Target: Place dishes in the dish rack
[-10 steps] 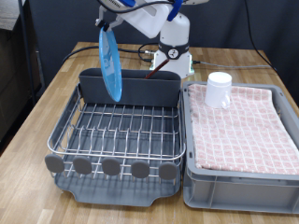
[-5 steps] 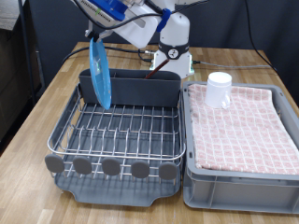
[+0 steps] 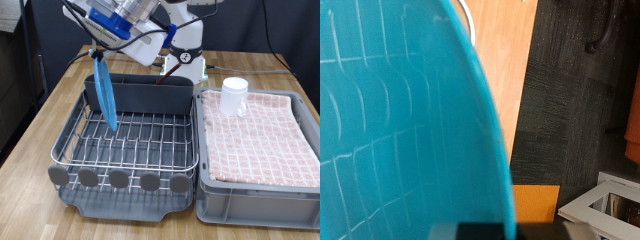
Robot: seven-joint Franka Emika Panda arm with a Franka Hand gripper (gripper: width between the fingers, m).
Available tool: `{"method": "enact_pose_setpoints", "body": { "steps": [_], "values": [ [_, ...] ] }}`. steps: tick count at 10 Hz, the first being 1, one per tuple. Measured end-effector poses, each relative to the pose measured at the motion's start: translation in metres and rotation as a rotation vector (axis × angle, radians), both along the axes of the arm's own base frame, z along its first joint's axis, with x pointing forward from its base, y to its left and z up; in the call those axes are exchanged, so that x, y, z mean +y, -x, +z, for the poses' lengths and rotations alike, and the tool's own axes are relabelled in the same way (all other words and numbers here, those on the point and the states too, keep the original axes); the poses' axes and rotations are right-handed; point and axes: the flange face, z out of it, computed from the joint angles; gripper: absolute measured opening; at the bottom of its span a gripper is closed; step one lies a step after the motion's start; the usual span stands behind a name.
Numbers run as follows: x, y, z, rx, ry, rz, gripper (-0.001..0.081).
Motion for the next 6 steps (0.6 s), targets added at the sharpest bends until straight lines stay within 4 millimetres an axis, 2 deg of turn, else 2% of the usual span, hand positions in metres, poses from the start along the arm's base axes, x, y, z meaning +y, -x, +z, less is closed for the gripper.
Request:
{"method": "enact_pose_setpoints", "body": {
  "steps": [6],
  "values": [
    [0.003, 0.009, -0.028, 0.001, -0.003, 0.057, 0.0019]
  ]
}}
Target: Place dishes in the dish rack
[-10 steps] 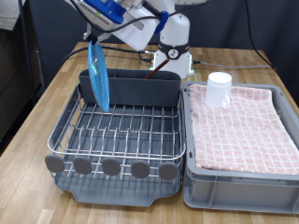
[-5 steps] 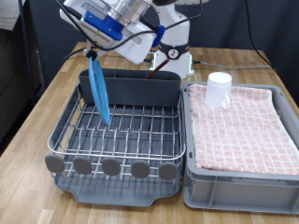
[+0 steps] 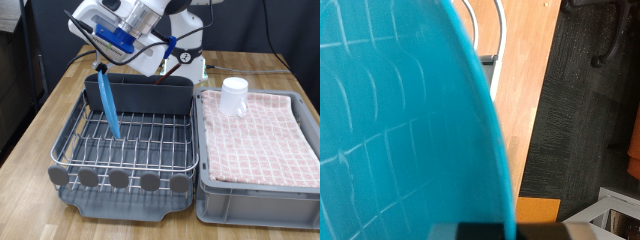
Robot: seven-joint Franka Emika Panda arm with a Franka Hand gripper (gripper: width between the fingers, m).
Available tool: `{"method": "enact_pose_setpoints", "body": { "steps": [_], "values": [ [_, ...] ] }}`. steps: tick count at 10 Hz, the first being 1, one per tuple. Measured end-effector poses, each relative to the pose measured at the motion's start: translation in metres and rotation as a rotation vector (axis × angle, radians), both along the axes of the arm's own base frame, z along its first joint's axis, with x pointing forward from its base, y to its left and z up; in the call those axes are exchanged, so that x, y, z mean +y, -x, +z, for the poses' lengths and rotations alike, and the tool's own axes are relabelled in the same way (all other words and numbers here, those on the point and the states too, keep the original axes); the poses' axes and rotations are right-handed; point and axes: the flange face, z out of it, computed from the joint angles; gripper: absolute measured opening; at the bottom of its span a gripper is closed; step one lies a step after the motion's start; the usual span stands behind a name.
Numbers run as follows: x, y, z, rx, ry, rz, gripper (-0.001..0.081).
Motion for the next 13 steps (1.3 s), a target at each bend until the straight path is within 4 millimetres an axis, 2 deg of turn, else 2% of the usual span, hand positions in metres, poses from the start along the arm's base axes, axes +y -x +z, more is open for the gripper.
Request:
{"method": "enact_pose_setpoints", "body": {
  "steps": [5, 13],
  "values": [
    [0.003, -0.002, -0.019, -0.002, -0.012, -0.008, 0.0019],
    [0.006, 0.001, -0.035, -0.020, -0.040, -0.055, 0.0019]
  ]
}}
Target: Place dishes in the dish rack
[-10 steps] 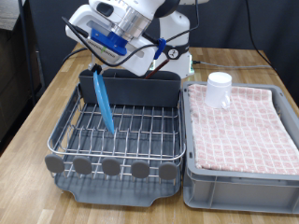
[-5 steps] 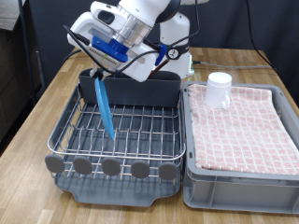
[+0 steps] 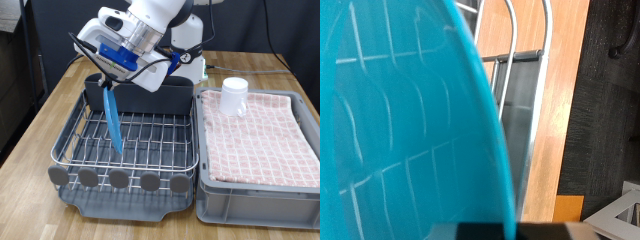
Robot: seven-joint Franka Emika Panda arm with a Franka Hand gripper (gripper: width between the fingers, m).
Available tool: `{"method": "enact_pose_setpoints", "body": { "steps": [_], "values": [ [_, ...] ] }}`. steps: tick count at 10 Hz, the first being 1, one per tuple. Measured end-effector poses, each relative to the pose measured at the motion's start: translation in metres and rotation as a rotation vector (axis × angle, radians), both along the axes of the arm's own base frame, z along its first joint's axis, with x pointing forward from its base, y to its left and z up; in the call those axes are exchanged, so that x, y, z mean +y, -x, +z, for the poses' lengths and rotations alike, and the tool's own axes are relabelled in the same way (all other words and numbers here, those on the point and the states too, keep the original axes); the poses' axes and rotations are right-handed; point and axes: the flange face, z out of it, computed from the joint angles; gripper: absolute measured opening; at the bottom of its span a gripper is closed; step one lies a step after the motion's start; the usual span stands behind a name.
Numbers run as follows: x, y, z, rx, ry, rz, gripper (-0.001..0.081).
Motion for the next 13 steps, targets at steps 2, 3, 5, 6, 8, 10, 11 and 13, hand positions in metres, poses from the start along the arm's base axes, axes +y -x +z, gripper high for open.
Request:
{"method": "enact_pose_setpoints", "body": {
  "steps": [2, 3, 5, 6, 8, 10, 11, 13],
  "values": [
    [0.000, 0.001, -0.001, -0.006, -0.005, -0.014, 0.0057],
    [0.000, 0.001, -0.001, -0.008, -0.008, -0.021, 0.0239],
    [0.000, 0.001, 0.004, -0.019, -0.034, -0.050, 0.0439],
    [0.001, 0.000, 0.010, -0.028, -0.073, -0.070, 0.0439],
    [0.003, -0.003, 0.030, -0.040, -0.194, -0.086, 0.0604],
    [0.005, -0.004, 0.056, -0.059, -0.327, -0.066, 0.0787],
    [0.005, -0.005, 0.069, -0.058, -0.363, -0.063, 0.0787],
    [0.007, -0.007, 0.095, -0.035, -0.407, -0.069, 0.0799]
  ]
}}
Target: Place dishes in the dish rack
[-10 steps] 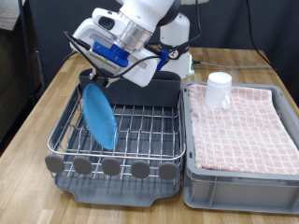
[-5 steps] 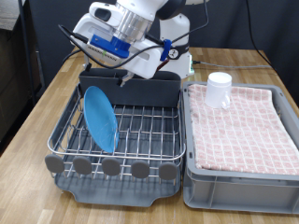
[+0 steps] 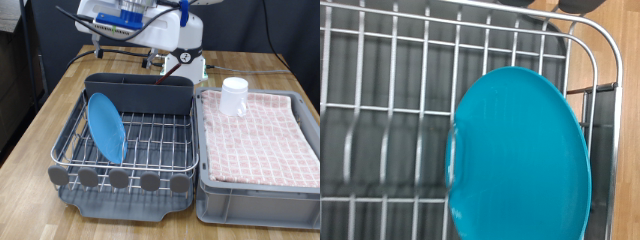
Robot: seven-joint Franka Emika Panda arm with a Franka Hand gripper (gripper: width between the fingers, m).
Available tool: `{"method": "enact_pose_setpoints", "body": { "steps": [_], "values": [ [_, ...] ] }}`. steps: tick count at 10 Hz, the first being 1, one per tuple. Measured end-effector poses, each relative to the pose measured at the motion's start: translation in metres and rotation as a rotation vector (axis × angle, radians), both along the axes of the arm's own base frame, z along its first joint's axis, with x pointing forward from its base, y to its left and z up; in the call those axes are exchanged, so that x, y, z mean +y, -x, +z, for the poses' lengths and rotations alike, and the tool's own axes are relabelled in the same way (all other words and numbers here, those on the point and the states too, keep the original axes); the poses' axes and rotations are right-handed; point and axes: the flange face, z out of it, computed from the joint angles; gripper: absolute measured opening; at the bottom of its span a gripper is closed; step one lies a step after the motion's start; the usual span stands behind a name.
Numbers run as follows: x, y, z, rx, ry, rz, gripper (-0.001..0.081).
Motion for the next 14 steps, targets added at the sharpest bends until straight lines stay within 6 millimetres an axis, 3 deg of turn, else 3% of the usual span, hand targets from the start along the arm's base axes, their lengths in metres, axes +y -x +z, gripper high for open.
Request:
{"method": "enact_pose_setpoints", "body": {
  "steps": [3, 8, 12, 14],
  "values": [
    [0.024, -0.009, 0.032, 0.037, -0.016, 0.086, 0.0802],
    [0.111, -0.003, 0.056, 0.126, -0.135, 0.118, 0.0802],
    [0.121, 0.000, 0.050, 0.156, -0.152, 0.109, 0.0802],
    [0.138, 0.006, 0.039, 0.179, -0.153, 0.126, 0.0802]
  ]
}}
